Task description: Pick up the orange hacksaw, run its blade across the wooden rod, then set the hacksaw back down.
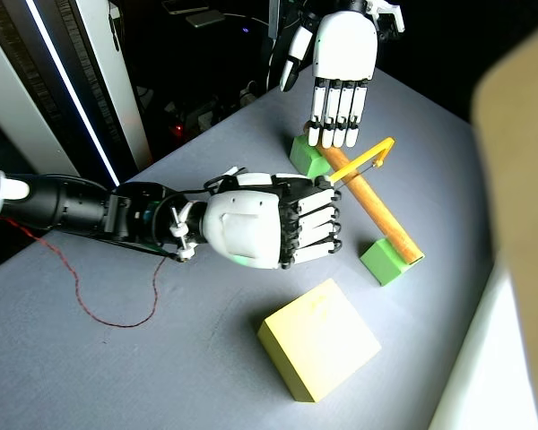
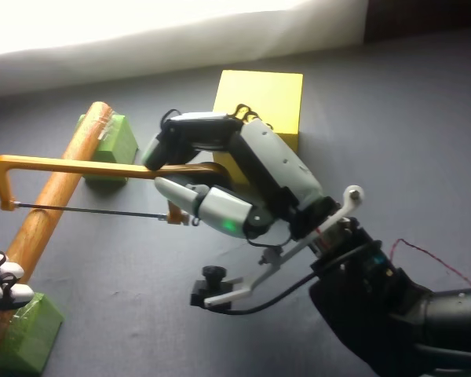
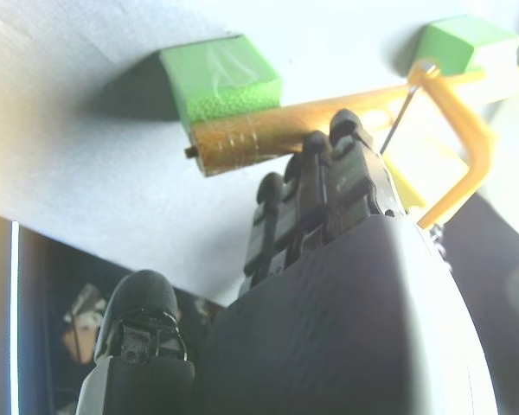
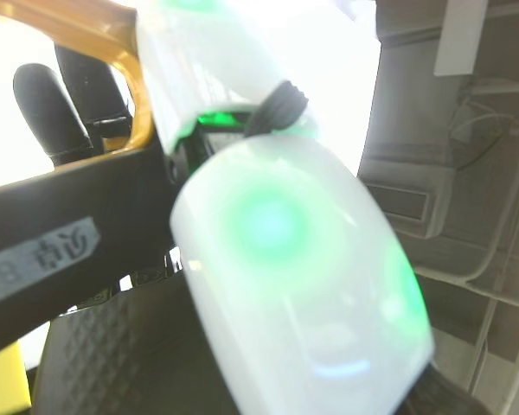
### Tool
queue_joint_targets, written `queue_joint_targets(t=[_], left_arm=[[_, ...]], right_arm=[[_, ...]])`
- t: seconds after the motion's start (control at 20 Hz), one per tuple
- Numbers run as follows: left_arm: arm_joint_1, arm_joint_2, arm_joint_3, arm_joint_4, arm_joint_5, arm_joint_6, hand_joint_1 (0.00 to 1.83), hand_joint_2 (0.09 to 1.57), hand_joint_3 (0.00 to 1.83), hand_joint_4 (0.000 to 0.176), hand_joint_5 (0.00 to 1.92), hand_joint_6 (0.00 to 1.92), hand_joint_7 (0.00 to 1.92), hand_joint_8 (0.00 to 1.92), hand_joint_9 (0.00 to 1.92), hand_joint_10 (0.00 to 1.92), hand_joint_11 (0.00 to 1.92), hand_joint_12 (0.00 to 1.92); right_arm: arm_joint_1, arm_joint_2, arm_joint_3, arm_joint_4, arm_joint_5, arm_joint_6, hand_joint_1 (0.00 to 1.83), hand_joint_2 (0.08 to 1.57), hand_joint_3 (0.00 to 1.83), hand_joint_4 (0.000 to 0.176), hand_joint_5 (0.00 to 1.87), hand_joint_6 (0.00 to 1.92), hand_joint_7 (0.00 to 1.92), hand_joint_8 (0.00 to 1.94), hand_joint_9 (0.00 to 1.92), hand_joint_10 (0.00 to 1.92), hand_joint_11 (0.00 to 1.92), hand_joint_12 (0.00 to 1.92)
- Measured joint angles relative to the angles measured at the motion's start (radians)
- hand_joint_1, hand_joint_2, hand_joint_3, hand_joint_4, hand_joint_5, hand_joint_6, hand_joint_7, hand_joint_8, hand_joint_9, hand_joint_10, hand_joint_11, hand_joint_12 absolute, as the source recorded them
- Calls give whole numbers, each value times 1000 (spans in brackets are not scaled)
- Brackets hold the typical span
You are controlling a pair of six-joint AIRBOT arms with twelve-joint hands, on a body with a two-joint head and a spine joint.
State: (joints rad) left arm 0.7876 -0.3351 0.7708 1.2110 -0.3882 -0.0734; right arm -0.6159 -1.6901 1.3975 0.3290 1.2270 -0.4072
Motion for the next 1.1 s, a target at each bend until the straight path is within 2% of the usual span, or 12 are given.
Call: queue_joint_targets(t=[0.25, 0.4, 0.55, 0.65, 0.75, 0.85, 0.9, 0.95, 1.05, 1.1], left_arm=[[0, 0, 0, 0, 0, 0, 2, 1286, 1, 0, 29, 7, 25, 8, 31, 7, 24, 19], [0, 0, 0, 0, 1, 0, 14, 1287, 1, 0, 31, 5, 30, 7, 41, 8, 19, 20], [-3, 0, 0, 1, 1, 0, 18, 1286, 1, 0, 23, 1, 23, 1, 22, 1, 1, 6], [-2, 0, 0, 1, 1, 0, 14, 1285, 0, 0, 19, 3, 26, 5, 23, 3, 0, 0], [-2, 0, 0, 1, 2, 0, 5, 1293, 3, 0, 5, 0, 7, 1, 6, 1, 1, 0], [-2, 0, 0, 1, 1, 0, 8, 1292, 1, 0, 4, 1, 8, 3, 6, 2, 0, 0], [-2, 0, 0, 1, 1, 0, 6, 1289, 0, 0, 15, 6, 19, 7, 20, 8, 1, 0], [-2, 0, 0, 1, 1, 0, 0, 1288, 0, 0, 2, 0, 3, 1, 3, 1, 0, 0], [-2, 0, 0, 1, 1, 0, 0, 1291, 1, 0, 10, 4, 17, 7, 19, 7, 13, 6], [-3, 0, 0, 1, 1, 0, 0, 1289, 0, 0, 22, 8, 27, 10, 32, 12, 36, 16]], right_arm=[[16, 60, -45, -4, -2, -12, 1228, 1141, 0, 0, 928, 917, 952, 1197, 858, 822, 578, 1183], [27, 155, -116, -7, 16, -25, 1228, 1144, 1, 0, 909, 945, 957, 1192, 866, 823, 583, 1185], [23, 249, -188, 1, 16, -42, 1228, 1137, 0, 0, 972, 858, 925, 1229, 858, 818, 603, 1167], [10, 318, -250, 0, 29, -44, 1224, 1150, 1, 0, 913, 941, 929, 1238, 837, 858, 569, 1164], [-32, 376, -324, 27, 70, -74, 1236, 1143, 0, 0, 906, 931, 966, 1197, 868, 854, 593, 1166], [-73, 389, -357, 60, 117, -81, 1233, 1144, 0, 0, 900, 947, 966, 1190, 881, 852, 614, 1165], [-103, 392, -374, 80, 152, -82, 1239, 1130, 0, 0, 940, 887, 987, 1155, 905, 840, 647, 1142], [-133, 393, -389, 104, 189, -82, 1234, 1140, 3, 0, 899, 950, 976, 1173, 895, 833, 624, 1149], [-174, 386, -390, 119, 250, -78, 1224, 1151, 1, 0, 895, 967, 944, 1213, 874, 832, 599, 1168], [-194, 368, -379, 137, 298, -61, 1228, 1137, 0, 0, 936, 911, 962, 1177, 892, 825, 608, 1172]])
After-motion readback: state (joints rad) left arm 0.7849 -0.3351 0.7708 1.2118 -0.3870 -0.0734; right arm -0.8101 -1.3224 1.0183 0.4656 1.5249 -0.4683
